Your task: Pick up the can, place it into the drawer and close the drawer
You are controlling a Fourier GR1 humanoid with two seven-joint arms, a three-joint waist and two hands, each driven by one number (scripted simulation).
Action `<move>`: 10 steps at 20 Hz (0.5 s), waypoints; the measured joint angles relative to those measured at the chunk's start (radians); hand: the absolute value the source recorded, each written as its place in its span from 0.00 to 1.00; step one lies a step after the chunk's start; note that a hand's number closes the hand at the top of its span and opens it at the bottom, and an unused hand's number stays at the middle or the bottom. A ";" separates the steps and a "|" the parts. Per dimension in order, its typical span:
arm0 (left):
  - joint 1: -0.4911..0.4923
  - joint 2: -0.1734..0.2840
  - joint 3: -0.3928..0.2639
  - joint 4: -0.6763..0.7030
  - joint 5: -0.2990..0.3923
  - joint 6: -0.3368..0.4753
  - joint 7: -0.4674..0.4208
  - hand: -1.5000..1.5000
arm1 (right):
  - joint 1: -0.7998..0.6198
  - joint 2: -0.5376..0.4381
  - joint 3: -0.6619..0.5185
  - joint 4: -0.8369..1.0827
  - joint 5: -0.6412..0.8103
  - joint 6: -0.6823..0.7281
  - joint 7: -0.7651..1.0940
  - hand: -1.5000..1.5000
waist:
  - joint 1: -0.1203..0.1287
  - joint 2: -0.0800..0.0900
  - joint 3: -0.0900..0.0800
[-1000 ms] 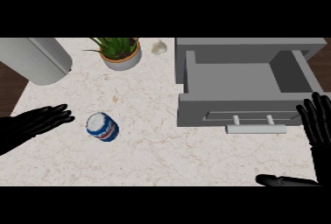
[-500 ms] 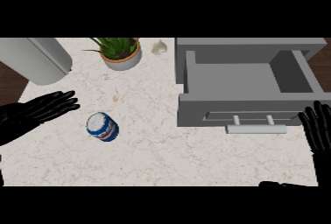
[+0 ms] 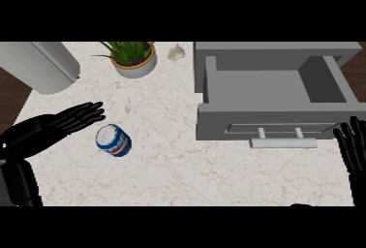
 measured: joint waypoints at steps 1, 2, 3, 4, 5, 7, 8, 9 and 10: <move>0.009 -0.012 0.004 0.002 -0.026 -0.003 -0.015 0.00 | 0.023 0.007 0.003 0.004 0.005 0.008 -0.027 0.00 | 0.000 0.000 0.000; 0.020 -0.017 0.009 0.001 -0.042 -0.006 -0.025 0.00 | 0.024 0.001 -0.007 -0.014 -0.006 0.014 -0.008 0.00 | 0.000 0.000 0.000; 0.012 -0.028 0.011 0.016 -0.066 -0.007 -0.032 0.00 | 0.026 0.003 -0.010 -0.003 -0.006 0.020 -0.020 0.00 | 0.000 0.000 0.000; 0.017 -0.045 0.012 0.023 -0.099 -0.007 -0.050 0.00 | 0.008 0.008 -0.006 0.006 0.003 0.012 -0.014 0.00 | 0.001 0.000 0.000; -0.001 -0.052 0.014 0.043 -0.124 -0.006 -0.057 0.00 | -0.001 0.014 0.000 0.008 0.012 0.005 -0.008 0.00 | 0.000 0.000 0.000; -0.024 -0.063 0.026 0.093 -0.177 -0.008 -0.093 0.00 | -0.014 0.008 -0.011 0.003 0.008 0.006 0.010 0.00 | -0.001 0.001 0.000; -0.024 -0.068 0.031 0.110 -0.212 -0.007 -0.116 0.00 | -0.005 0.014 -0.011 0.011 0.011 0.010 -0.006 0.00 | -0.001 0.000 -0.001; -0.019 -0.082 0.027 0.115 -0.242 -0.001 -0.130 0.00 | 0.007 0.013 -0.012 -0.011 0.005 0.016 0.006 0.00 | -0.001 0.000 0.000; -0.029 -0.085 0.031 0.133 -0.271 0.003 -0.150 0.00 | 0.022 0.014 -0.015 -0.014 0.001 0.025 -0.002 0.00 | -0.002 0.000 -0.001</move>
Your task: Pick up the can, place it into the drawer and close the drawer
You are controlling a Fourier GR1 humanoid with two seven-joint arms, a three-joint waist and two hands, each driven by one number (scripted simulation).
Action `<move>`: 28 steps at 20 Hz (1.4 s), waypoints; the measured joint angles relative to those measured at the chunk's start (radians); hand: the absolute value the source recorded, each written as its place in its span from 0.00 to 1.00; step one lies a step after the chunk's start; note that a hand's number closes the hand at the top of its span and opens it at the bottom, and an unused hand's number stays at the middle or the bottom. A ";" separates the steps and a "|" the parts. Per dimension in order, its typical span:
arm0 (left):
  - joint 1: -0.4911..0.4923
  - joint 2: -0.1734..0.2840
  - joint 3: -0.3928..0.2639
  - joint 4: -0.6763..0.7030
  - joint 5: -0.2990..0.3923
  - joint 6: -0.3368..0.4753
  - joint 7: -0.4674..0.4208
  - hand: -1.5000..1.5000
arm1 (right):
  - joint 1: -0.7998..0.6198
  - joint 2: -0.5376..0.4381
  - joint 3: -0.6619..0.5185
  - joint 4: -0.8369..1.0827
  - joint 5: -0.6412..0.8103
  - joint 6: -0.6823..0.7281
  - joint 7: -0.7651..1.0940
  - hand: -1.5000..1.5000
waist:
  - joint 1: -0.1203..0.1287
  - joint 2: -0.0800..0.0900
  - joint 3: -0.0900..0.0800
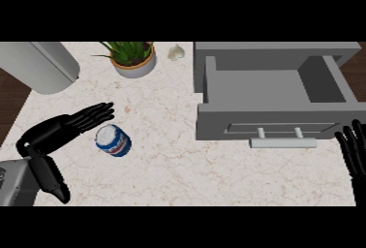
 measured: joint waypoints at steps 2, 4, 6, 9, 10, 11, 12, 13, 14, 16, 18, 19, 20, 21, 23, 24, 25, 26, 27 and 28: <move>-0.020 -0.007 0.001 0.046 -0.059 0.010 -0.043 0.00 | -0.012 -0.013 -0.023 -0.001 -0.022 0.013 0.010 0.00 | -0.001 0.001 0.000; -0.033 0.004 0.008 0.085 -0.103 0.019 -0.086 0.00 | -0.025 -0.022 -0.046 0.027 -0.037 0.025 -0.003 0.00 | -0.001 0.001 0.000; -0.067 0.016 0.011 0.156 -0.151 0.034 -0.136 0.00 | -0.034 -0.024 -0.050 0.040 -0.036 0.031 -0.010 0.00 | -0.003 0.001 0.000; -0.073 0.011 -0.015 0.216 -0.235 0.081 -0.215 0.00 | -0.029 -0.017 -0.048 0.059 -0.027 0.041 -0.040 0.00 | -0.005 0.002 0.000; -0.080 0.017 -0.022 0.237 -0.256 0.094 -0.238 0.00 | -0.031 -0.020 -0.056 0.063 -0.030 0.044 -0.042 0.00 | -0.005 0.002 0.000; -0.087 0.024 -0.029 0.263 -0.275 0.107 -0.267 0.00 | -0.031 -0.013 -0.048 0.054 -0.020 0.037 -0.036 0.00 | -0.006 0.003 0.000; -0.091 0.032 -0.035 0.285 -0.291 0.120 -0.292 0.00 | -0.036 -0.015 -0.052 0.058 -0.023 0.038 -0.034 0.00 | -0.006 0.003 -0.001; -0.103 0.041 -0.039 0.315 -0.304 0.133 -0.313 0.00 | -0.022 -0.015 -0.052 0.043 -0.027 0.044 -0.033 0.00 | -0.008 0.003 -0.001; -0.110 0.046 -0.047 0.332 -0.315 0.145 -0.328 0.00 | -0.016 -0.015 -0.057 0.043 -0.028 0.048 -0.039 0.00 | -0.008 0.003 -0.001; -0.114 0.066 -0.059 0.367 -0.333 0.167 -0.371 0.00 | -0.030 -0.007 -0.044 0.033 -0.017 0.037 -0.020 0.00 | -0.007 0.003 -0.001; -0.116 0.074 -0.079 0.405 -0.353 0.196 -0.418 0.00 | -0.029 -0.009 -0.049 0.043 -0.020 0.042 -0.029 0.00 | -0.009 0.004 -0.001; -0.121 0.079 -0.089 0.426 -0.362 0.207 -0.437 0.00 | -0.042 -0.012 -0.054 0.047 -0.024 0.042 -0.024 0.00 | -0.009 0.004 -0.001; -0.117 0.082 -0.101 0.435 -0.368 0.218 -0.453 0.00 | -0.031 -0.007 -0.051 0.047 -0.019 0.043 -0.033 0.00 | -0.009 0.004 -0.001; -0.131 0.086 -0.108 0.456 -0.372 0.229 -0.468 0.00 | -0.043 -0.009 -0.050 0.055 -0.015 0.042 -0.031 0.00 | -0.010 0.005 -0.001; -0.146 0.098 -0.125 0.496 -0.382 0.244 -0.494 0.00 | -0.049 -0.012 -0.057 0.055 -0.025 0.043 -0.023 0.00 | -0.011 0.005 -0.001; -0.150 0.098 -0.136 0.516 -0.391 0.260 -0.513 0.00 | -0.054 -0.012 -0.056 0.053 -0.021 0.040 -0.020 0.00 | -0.012 0.005 -0.001; -0.157 0.097 -0.147 0.542 -0.402 0.275 -0.530 0.00 | -0.054 -0.014 -0.060 0.048 -0.024 0.041 -0.015 0.00 | -0.014 0.006 -0.001; -0.167 0.105 -0.154 0.565 -0.406 0.283 -0.545 0.00 | -0.050 -0.013 -0.059 0.033 -0.029 0.043 -0.006 0.00 | -0.017 0.006 -0.002; -0.179 0.100 -0.163 0.587 -0.412 0.297 -0.558 0.00 | -0.050 -0.013 -0.058 0.040 -0.024 0.044 -0.017 0.00 | -0.018 0.006 -0.002; -0.187 0.098 -0.172 0.613 -0.419 0.310 -0.575 0.00 | -0.048 -0.011 -0.058 0.035 -0.027 0.045 -0.018 0.00 | -0.021 0.007 -0.002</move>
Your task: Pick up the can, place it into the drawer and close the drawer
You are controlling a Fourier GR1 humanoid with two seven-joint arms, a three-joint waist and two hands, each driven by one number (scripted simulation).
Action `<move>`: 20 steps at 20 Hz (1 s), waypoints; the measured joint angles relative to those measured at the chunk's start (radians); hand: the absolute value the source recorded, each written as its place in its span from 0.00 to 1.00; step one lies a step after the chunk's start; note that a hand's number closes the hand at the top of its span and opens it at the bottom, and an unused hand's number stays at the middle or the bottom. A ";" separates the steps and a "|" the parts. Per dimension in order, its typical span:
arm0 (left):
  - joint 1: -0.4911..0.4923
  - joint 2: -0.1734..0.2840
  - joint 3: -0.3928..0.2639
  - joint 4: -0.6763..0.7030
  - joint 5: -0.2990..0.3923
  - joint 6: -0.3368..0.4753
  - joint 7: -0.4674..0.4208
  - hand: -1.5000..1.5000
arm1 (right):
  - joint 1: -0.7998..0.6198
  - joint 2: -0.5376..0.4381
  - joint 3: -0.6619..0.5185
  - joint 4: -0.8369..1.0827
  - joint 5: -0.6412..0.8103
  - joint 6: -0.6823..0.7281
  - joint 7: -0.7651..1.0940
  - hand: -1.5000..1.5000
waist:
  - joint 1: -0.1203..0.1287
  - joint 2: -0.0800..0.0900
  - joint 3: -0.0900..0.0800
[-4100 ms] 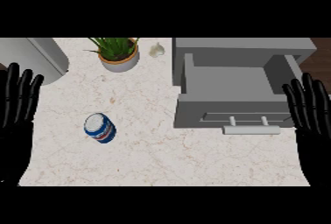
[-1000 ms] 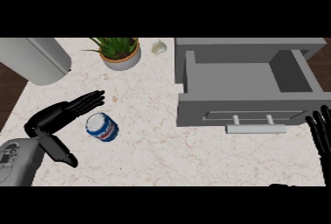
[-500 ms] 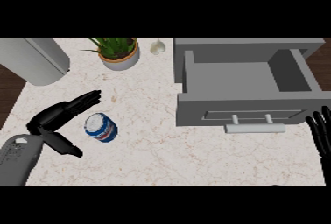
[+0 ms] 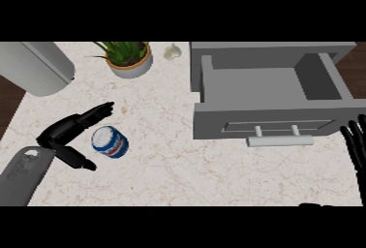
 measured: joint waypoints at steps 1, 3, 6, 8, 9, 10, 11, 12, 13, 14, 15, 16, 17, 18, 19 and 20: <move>-0.006 0.002 -0.010 0.021 -0.008 0.012 -0.018 0.00 | 0.002 0.003 0.004 -0.013 -0.001 -0.002 0.007 0.00 | 0.000 0.000 0.000; -0.026 -0.002 -0.025 0.069 -0.020 0.032 -0.041 0.00 | -0.003 0.007 0.012 -0.020 0.008 -0.008 0.021 0.00 | -0.001 0.001 0.000; -0.047 -0.004 -0.044 0.140 -0.032 0.057 -0.076 0.00 | -0.002 0.003 0.005 -0.027 -0.002 -0.003 0.028 0.00 | -0.004 0.001 0.000; -0.064 -0.007 -0.055 0.181 -0.040 0.070 -0.093 0.00 | -0.015 0.009 0.012 -0.035 0.006 -0.015 0.045 0.00 | -0.003 0.002 -0.001; -0.074 -0.005 -0.059 0.197 -0.041 0.072 -0.099 0.00 | -0.016 0.006 0.007 -0.037 0.001 -0.013 0.048 0.00 | -0.003 0.002 -0.001; -0.077 -0.002 -0.065 0.207 -0.042 0.074 -0.109 0.00 | -0.017 0.006 0.007 -0.041 0.000 -0.014 0.051 0.00 | -0.003 0.002 0.000; -0.082 -0.001 -0.071 0.217 -0.044 0.077 -0.116 0.00 | -0.008 0.007 0.006 -0.046 -0.004 -0.011 0.050 0.00 | -0.003 0.001 0.000; -0.084 -0.003 -0.077 0.228 -0.046 0.082 -0.124 0.00 | -0.003 0.003 -0.001 -0.049 -0.010 -0.005 0.049 0.00 | -0.003 0.001 0.000; -0.092 -0.011 -0.082 0.241 -0.047 0.087 -0.128 0.00 | -0.007 0.003 0.001 -0.040 -0.008 -0.003 0.043 0.00 | -0.003 0.001 0.000; -0.098 -0.017 -0.086 0.253 -0.048 0.095 -0.138 0.00 | -0.008 0.008 0.006 -0.038 -0.005 -0.004 0.041 0.00 | -0.005 0.002 -0.001; -0.102 -0.026 -0.093 0.265 -0.052 0.104 -0.145 0.00 | -0.013 0.013 0.016 -0.047 0.005 -0.013 0.053 0.00 | -0.004 0.002 0.000; -0.113 -0.030 -0.094 0.278 -0.051 0.107 -0.147 0.00 | -0.013 0.016 0.021 -0.051 0.009 -0.014 0.056 0.00 | -0.003 0.002 -0.001; -0.116 -0.025 -0.097 0.288 -0.052 0.110 -0.157 0.00 | -0.012 0.014 0.016 -0.056 0.002 -0.012 0.060 0.00 | -0.003 0.002 0.000; -0.120 -0.030 -0.100 0.298 -0.054 0.115 -0.164 0.00 | -0.022 0.013 0.014 -0.057 0.001 -0.017 0.068 0.00 | -0.002 0.002 0.000; -0.126 -0.024 -0.103 0.311 -0.055 0.117 -0.172 0.00 | -0.016 0.013 0.012 -0.057 -0.001 -0.012 0.061 0.00 | -0.005 0.003 -0.001; -0.129 -0.027 -0.107 0.315 -0.056 0.119 -0.175 0.00 | -0.009 0.014 0.013 -0.064 0.001 -0.012 0.062 0.00 | -0.003 0.002 0.000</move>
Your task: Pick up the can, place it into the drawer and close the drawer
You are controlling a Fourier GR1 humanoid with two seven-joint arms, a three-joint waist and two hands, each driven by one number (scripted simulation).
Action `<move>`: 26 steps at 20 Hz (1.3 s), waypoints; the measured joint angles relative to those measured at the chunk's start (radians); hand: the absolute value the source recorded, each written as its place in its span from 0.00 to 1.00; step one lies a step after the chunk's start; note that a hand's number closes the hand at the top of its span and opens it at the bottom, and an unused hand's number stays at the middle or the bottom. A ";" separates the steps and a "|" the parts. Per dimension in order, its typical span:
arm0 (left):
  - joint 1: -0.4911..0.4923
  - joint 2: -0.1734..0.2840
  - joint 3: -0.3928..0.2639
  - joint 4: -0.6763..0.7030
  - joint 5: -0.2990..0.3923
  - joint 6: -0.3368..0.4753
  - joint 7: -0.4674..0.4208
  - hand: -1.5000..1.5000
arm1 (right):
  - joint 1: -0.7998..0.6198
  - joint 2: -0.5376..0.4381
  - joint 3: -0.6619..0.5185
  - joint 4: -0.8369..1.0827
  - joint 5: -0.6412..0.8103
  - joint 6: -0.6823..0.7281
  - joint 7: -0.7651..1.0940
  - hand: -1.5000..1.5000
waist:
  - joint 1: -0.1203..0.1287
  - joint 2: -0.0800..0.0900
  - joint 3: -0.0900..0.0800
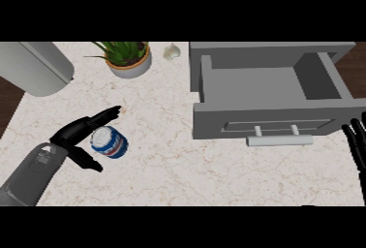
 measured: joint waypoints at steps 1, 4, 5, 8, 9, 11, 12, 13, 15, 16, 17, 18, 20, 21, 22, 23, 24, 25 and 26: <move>-0.007 0.000 -0.001 0.011 0.000 0.001 -0.001 0.00 | 0.007 -0.005 -0.010 0.000 -0.011 0.009 -0.006 0.00 | 0.000 0.000 0.000; -0.027 -0.025 -0.007 0.038 0.002 0.009 -0.001 0.00 | 0.013 -0.008 -0.013 -0.009 -0.019 0.015 0.001 0.00 | -0.002 0.000 0.000; -0.035 -0.033 -0.007 0.049 0.005 0.010 0.000 0.00 | 0.019 -0.007 -0.012 -0.016 -0.021 0.018 0.000 0.00 | -0.003 0.000 0.000; -0.048 -0.054 -0.012 0.068 0.005 0.016 -0.001 0.00 | 0.039 0.005 -0.004 -0.023 -0.007 0.017 -0.013 0.00 | -0.001 -0.001 0.001; -0.046 -0.064 -0.017 0.075 0.002 0.023 -0.006 0.00 | 0.036 0.000 -0.010 -0.036 -0.019 0.019 0.006 0.00 | -0.001 -0.001 0.001; -0.050 -0.081 -0.023 0.084 -0.001 0.030 -0.012 0.00 | 0.040 0.002 -0.012 -0.028 -0.019 0.022 -0.004 0.00 | 0.001 -0.001 0.001; -0.058 -0.079 -0.025 0.083 -0.001 0.027 -0.009 0.00 | 0.041 -0.002 -0.022 -0.027 -0.028 0.025 -0.003 0.00 | 0.003 -0.002 0.001; -0.053 -0.082 -0.031 0.082 -0.005 0.029 -0.013 0.00 | 0.036 -0.002 -0.023 -0.027 -0.027 0.023 0.001 0.00 | 0.005 -0.002 0.001; -0.061 -0.085 -0.038 0.088 -0.008 0.029 -0.019 0.00 | 0.042 0.001 -0.023 -0.037 -0.032 0.024 0.006 0.00 | 0.003 -0.002 0.001; -0.062 -0.093 -0.043 0.086 -0.010 0.031 -0.020 0.00 | 0.032 -0.003 -0.027 -0.029 -0.032 0.023 0.009 0.00 | 0.006 -0.002 0.001; -0.068 -0.098 -0.046 0.082 -0.009 0.029 -0.018 0.00 | 0.020 0.002 -0.020 -0.033 -0.024 0.012 0.020 0.00 | 0.008 -0.003 0.001; -0.062 -0.101 -0.050 0.081 -0.011 0.033 -0.023 0.00 | 0.031 0.007 -0.015 -0.037 -0.018 0.014 0.014 0.00 | 0.008 -0.003 0.001; -0.058 -0.109 -0.057 0.077 -0.009 0.029 -0.022 1.00 | 0.028 0.011 -0.014 -0.036 -0.016 0.011 0.017 0.00 | 0.011 -0.004 0.001; -0.056 -0.115 -0.060 0.077 -0.010 0.031 -0.025 1.00 | 0.030 0.009 -0.014 -0.045 -0.021 0.014 0.022 0.00 | 0.010 -0.004 0.001; -0.055 -0.119 -0.064 0.073 -0.010 0.030 -0.027 1.00 | 0.023 0.004 -0.019 -0.043 -0.025 0.015 0.028 0.00 | 0.012 -0.004 0.001; -0.048 -0.122 -0.072 0.060 -0.012 0.029 -0.027 1.00 | 0.019 0.008 -0.012 -0.041 -0.015 0.009 0.034 0.00 | 0.015 -0.005 0.002; -0.046 -0.124 -0.074 0.054 -0.008 0.027 -0.027 1.00 | 0.031 0.012 -0.013 -0.050 -0.020 0.011 0.032 0.00 | 0.015 -0.006 0.002; -0.052 -0.126 -0.073 0.052 0.000 0.018 -0.022 1.00 | 0.033 0.016 -0.009 -0.053 -0.017 0.011 0.030 0.00 | 0.014 -0.006 0.002; -0.050 -0.126 -0.075 0.050 0.005 0.010 -0.019 1.00 | 0.042 0.021 -0.004 -0.063 -0.014 0.009 0.032 0.00 | 0.013 -0.006 0.002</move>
